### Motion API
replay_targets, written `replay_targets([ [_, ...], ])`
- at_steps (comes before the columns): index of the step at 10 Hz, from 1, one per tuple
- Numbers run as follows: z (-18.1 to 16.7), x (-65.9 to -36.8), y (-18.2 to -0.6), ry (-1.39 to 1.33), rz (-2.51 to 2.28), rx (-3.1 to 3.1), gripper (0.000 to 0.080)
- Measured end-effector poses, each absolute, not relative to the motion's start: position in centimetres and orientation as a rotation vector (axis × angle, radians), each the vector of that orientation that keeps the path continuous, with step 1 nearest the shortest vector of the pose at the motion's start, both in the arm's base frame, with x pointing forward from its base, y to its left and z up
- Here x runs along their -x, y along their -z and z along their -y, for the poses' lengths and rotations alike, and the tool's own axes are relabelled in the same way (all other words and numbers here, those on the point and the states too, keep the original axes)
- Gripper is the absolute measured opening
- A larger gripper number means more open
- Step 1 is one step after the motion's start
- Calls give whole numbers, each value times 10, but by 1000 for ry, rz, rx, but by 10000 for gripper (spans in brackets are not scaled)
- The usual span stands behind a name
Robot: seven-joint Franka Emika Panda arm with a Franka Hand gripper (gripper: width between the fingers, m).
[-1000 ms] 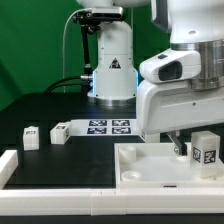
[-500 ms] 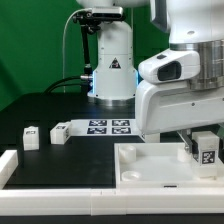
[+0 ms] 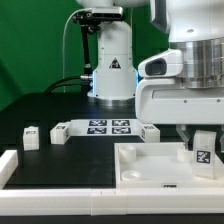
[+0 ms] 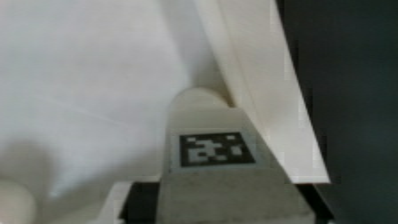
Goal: Assemble one leg
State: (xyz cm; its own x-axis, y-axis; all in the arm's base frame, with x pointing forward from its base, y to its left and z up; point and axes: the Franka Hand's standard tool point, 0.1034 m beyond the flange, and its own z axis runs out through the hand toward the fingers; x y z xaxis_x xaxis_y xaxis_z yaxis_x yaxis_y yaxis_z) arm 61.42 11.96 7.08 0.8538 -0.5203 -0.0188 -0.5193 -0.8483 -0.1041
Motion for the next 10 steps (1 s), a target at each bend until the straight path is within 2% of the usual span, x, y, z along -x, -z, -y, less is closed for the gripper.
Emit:
replay_targets([
  [5, -118, -614, -68, -62, -1666, 2510, 291],
  [8, -119, -614, -68, -76, -1774, 2430, 303],
  [9, -119, -614, -68, -73, -1731, 2459, 490],
  [10, -119, -614, -67, -67, -1691, 2486, 616],
])
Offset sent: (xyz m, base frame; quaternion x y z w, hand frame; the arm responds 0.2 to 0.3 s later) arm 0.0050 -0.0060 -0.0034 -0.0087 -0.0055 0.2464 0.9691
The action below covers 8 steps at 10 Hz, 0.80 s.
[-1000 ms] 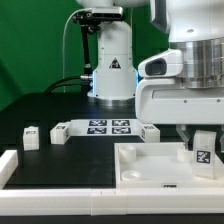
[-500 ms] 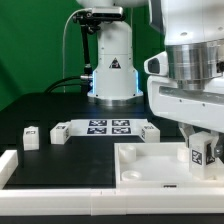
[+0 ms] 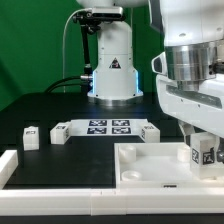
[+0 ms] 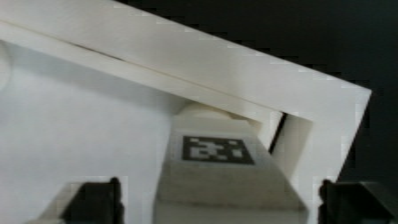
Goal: Assemble one leg
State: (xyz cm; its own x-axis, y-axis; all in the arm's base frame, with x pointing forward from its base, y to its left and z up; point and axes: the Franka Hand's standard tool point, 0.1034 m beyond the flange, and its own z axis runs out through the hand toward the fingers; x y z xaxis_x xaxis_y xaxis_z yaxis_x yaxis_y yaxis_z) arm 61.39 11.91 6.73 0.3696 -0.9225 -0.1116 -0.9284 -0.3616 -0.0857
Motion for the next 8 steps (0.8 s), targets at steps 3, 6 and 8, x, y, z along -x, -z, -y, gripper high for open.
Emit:
replay_targets([
  [3, -118, -614, -66, -20, -1282, 2716, 642],
  [6, -120, -613, -66, 17, -774, 2903, 649],
  [8, -122, -613, -66, 38, -483, 2973, 649],
])
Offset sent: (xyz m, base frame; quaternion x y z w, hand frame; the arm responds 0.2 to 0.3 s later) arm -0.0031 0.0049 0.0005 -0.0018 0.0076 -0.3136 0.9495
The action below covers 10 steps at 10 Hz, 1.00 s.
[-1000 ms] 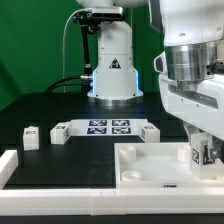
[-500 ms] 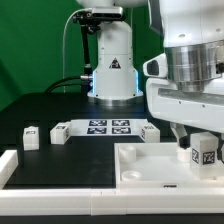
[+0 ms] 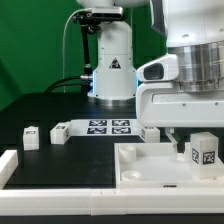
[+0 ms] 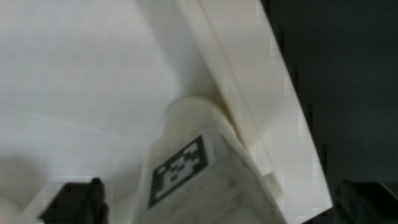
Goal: Assemble one leg
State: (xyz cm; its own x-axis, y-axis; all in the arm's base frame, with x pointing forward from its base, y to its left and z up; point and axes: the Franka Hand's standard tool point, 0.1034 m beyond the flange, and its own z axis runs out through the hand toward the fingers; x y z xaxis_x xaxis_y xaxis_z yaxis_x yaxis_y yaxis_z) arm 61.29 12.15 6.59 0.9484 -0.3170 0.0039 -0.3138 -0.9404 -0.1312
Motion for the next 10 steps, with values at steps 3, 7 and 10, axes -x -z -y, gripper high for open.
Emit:
replay_targets([
  [3, -120, -613, -66, 69, 9, 3034, 649],
  [7, -119, -613, -66, 73, 51, 3038, 387],
  [10, -119, -613, -66, 67, -64, 3034, 290],
])
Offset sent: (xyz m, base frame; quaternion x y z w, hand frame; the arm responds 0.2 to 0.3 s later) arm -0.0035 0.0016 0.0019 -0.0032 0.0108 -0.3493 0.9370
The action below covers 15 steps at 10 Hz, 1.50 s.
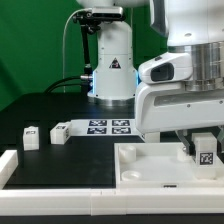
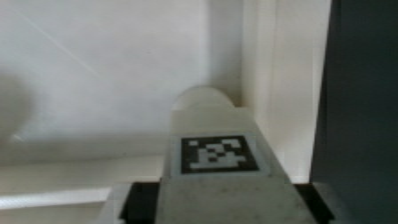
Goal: Assemble one leg
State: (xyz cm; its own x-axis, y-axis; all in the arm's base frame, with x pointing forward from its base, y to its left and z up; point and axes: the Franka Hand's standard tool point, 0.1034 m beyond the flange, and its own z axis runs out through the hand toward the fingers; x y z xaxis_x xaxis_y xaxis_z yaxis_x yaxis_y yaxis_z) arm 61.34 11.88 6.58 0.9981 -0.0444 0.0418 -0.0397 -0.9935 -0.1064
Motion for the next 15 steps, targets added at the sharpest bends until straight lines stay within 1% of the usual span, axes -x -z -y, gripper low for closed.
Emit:
replay_targets([
  [1, -118, -613, -66, 60, -204, 3027, 290],
  [4, -118, -613, -66, 34, -890, 2902, 290],
  [5, -118, -613, -66, 31, -1014, 2864, 291],
  [6, -118, -613, -65, 15, -1263, 2760, 291],
  [7, -117, -613, -65, 8, -1369, 2707, 291],
  [9, -117, -613, -65, -24, -1740, 2480, 291],
  [11, -117, -613, -65, -36, -1844, 2399, 292],
  [12, -118, -613, -65, -34, -1809, 2425, 292],
  [13, -118, -613, -65, -30, -1747, 2469, 521],
  [14, -118, -613, -65, -28, -1729, 2481, 521],
  [15, -120, -612, -65, -19, -1606, 2563, 622],
])
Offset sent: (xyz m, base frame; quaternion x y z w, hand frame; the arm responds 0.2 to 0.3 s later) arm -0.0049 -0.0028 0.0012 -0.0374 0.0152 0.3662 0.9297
